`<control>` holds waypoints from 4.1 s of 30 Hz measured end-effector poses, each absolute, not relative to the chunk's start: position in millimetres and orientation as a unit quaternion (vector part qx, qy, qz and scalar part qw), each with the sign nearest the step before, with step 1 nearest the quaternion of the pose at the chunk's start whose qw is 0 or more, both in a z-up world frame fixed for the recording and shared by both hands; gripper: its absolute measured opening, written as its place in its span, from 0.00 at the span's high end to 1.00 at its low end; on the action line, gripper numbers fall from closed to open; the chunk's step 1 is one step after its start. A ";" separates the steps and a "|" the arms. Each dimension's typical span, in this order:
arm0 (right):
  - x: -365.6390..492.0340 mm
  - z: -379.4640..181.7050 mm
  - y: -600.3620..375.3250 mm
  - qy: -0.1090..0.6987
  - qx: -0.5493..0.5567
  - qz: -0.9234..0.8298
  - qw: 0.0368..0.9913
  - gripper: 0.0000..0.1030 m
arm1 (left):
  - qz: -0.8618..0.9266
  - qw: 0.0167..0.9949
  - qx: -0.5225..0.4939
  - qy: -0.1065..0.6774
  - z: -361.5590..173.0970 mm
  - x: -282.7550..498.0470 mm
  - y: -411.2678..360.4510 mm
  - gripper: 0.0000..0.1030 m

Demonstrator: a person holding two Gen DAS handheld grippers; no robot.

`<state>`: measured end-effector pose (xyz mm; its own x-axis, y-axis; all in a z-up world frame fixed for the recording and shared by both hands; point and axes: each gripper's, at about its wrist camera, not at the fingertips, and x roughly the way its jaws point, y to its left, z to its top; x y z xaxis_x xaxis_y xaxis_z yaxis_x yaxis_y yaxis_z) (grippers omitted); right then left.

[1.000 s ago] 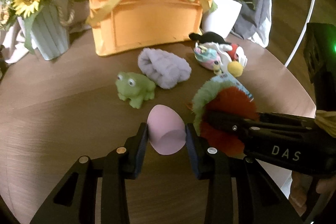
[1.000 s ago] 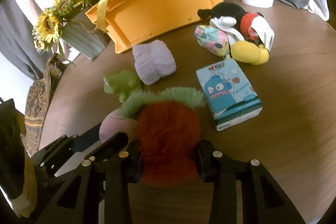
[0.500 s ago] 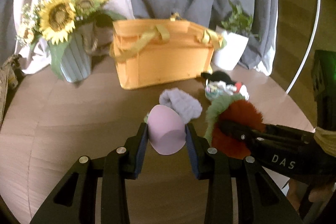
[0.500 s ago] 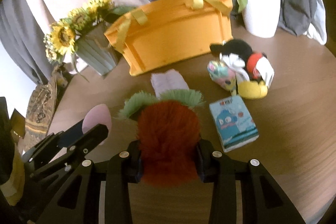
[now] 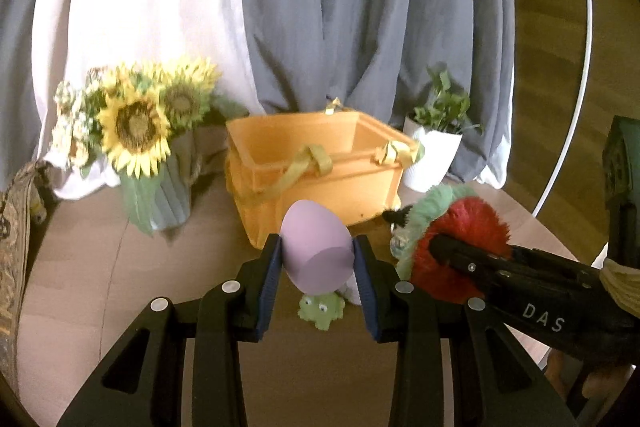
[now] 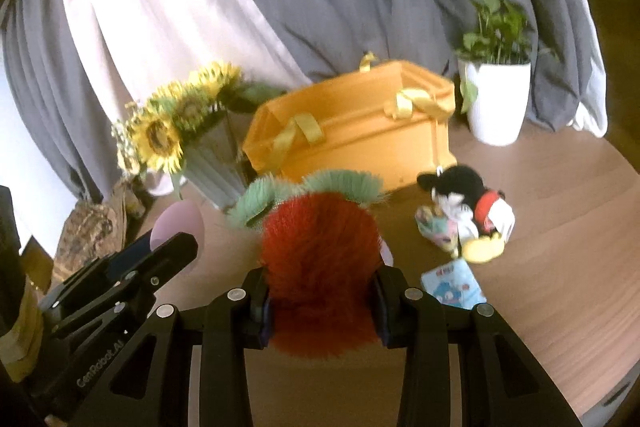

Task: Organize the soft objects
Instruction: 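Carry the pompom and pink sponge in both tools over the orange crate, then open both tools to drop the pompom and sponge into the crate, then withdraw both open tools from the crate back toward the remaining toys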

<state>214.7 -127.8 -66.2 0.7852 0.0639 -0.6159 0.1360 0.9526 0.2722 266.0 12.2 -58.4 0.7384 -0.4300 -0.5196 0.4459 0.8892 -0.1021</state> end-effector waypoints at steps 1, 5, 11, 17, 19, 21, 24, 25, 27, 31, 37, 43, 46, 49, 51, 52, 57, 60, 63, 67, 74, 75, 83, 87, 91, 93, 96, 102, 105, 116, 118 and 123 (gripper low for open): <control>214.8 -62.8 -126.1 0.322 0.152 -0.022 0.934 0.63 | -0.236 0.933 0.015 0.272 -55.1 267.3 13.6 0.65; 218.1 -49.8 -121.9 0.297 0.144 -0.032 0.943 0.63 | -0.236 0.938 0.019 0.254 -43.7 272.5 13.8 0.65; 228.0 -32.3 -129.5 0.269 0.132 -0.027 0.954 0.63 | -0.220 0.945 0.012 0.240 -30.8 278.8 3.3 0.65; 245.1 -17.8 -149.0 0.256 0.120 0.010 0.959 0.63 | -0.180 0.957 -0.003 0.229 -17.7 286.3 -16.4 0.65; 251.1 -13.9 -156.7 0.254 0.116 0.023 0.960 0.63 | -0.168 0.960 -0.004 0.224 -15.0 287.8 -22.2 0.65; 256.8 -11.3 -164.6 0.252 0.110 0.035 0.961 0.63 | -0.154 0.963 -0.007 0.220 -11.3 289.2 -28.0 0.65; 264.4 -8.5 -172.6 0.252 0.101 0.047 0.961 0.63 | -0.144 0.966 -0.011 0.213 -7.0 292.1 -35.8 0.65; 266.4 -7.2 -175.4 0.251 0.100 0.050 0.962 0.63 | -0.142 0.967 -0.010 0.210 -5.6 292.9 -38.1 0.65; 270.6 -4.3 -180.9 0.246 0.100 0.059 0.962 0.63 | -0.135 0.970 -0.008 0.204 -3.0 295.9 -42.6 0.65; 278.2 1.3 -190.1 0.237 0.095 0.065 0.965 0.63 | -0.132 0.972 -0.006 0.196 2.2 306.6 -51.6 0.65; 293.7 9.0 -201.3 0.223 0.095 0.065 0.968 0.63 | -0.133 0.973 0.001 0.187 6.5 324.8 -57.8 0.65; 316.2 10.5 -207.4 0.218 0.093 0.065 0.969 0.63 | -0.133 0.973 0.005 0.187 7.4 350.5 -59.6 0.65; 329.7 9.4 -209.4 0.220 0.094 0.066 0.969 0.63 | -0.133 0.973 0.005 0.190 6.3 364.6 -59.8 0.65; 343.2 7.6 -210.7 0.223 0.092 0.066 0.968 0.63 | -0.133 0.972 0.004 0.196 3.8 378.1 -60.6 0.65; 353.3 5.2 -212.7 0.227 0.092 0.065 0.967 0.63 | -0.133 0.971 0.002 0.200 2.0 387.1 -60.7 0.65; 356.7 4.5 -213.0 0.228 0.092 0.066 0.967 0.63 | -0.133 0.970 0.001 0.202 0.6 392.4 -60.7 0.65; 378.4 0.3 -215.0 0.236 0.088 0.066 0.966 0.63 | -0.129 0.967 0.000 0.217 -7.7 417.1 -63.2 0.65; 392.2 -4.0 -214.4 0.242 0.084 0.064 0.964 0.63 | -0.127 0.965 0.003 0.227 -14.3 432.2 -65.0 0.65; 407.5 -11.8 -215.7 0.254 0.084 0.062 0.962 0.63 | -0.129 0.963 0.006 0.238 -22.5 447.2 -67.6 0.65; 428.0 -24.3 -218.8 0.273 0.086 0.059 0.956 0.63 | -0.131 0.957 0.005 0.259 -38.1 468.6 -71.6 0.65; 457.2 -49.3 -223.8 0.308 0.087 0.050 0.946 0.63 | -0.134 0.946 0.010 0.295 -65.1 497.8 -81.0 0.65; 460.6 -52.1 -223.9 0.312 0.087 0.048 0.945 0.63 | -0.134 0.945 0.012 0.299 -68.6 501.2 -81.9 0.64; 489.1 -75.8 -230.3 0.351 0.084 0.037 0.932 0.62 | -0.140 0.934 0.022 0.329 -89.5 521.2 -86.4 0.63; 497.8 -80.0 -235.2 0.365 0.088 0.030 0.926 0.60 | -0.133 0.935 0.023 0.328 -90.4 523.1 -85.9 0.48; 495.2 -80.3 -237.4 0.362 0.091 0.020 0.928 0.46 | -0.130 0.938 0.027 0.321 -86.8 520.6 -86.1 0.45; 493.9 -78.8 -237.4 0.360 0.087 0.014 0.929 0.44 | -0.128 0.938 0.028 0.320 -84.6 518.0 -85.4 0.43; 489.3 -75.0 -238.7 0.359 0.087 0.007 0.929 0.44 | -0.127 0.940 0.027 0.317 -79.6 511.0 -84.1 0.36; 472.1 -67.4 -240.8 0.355 0.093 -0.001 0.930 0.44 | -0.118 0.947 0.027 0.298 -64.8 486.3 -79.9 0.24; 459.4 -61.8 -240.0 0.346 0.097 0.002 0.933 0.44 | -0.117 0.949 0.028 0.290 -57.5 471.5 -76.6 0.22; 410.5 -31.0 -230.8 0.313 0.077 -0.009 0.947 0.44 | -0.084 0.960 0.031 0.266 -30.0 417.9 -64.4 0.07; 401.6 -26.3 -227.9 0.310 0.074 -0.006 0.948 0.42 | -0.081 0.962 0.034 0.258 -24.2 407.3 -62.6 0.01; 380.1 -16.8 -222.9 0.303 0.071 -0.008 0.950 0.35 | -0.065 0.966 0.043 0.246 -17.5 385.7 -58.2 0.00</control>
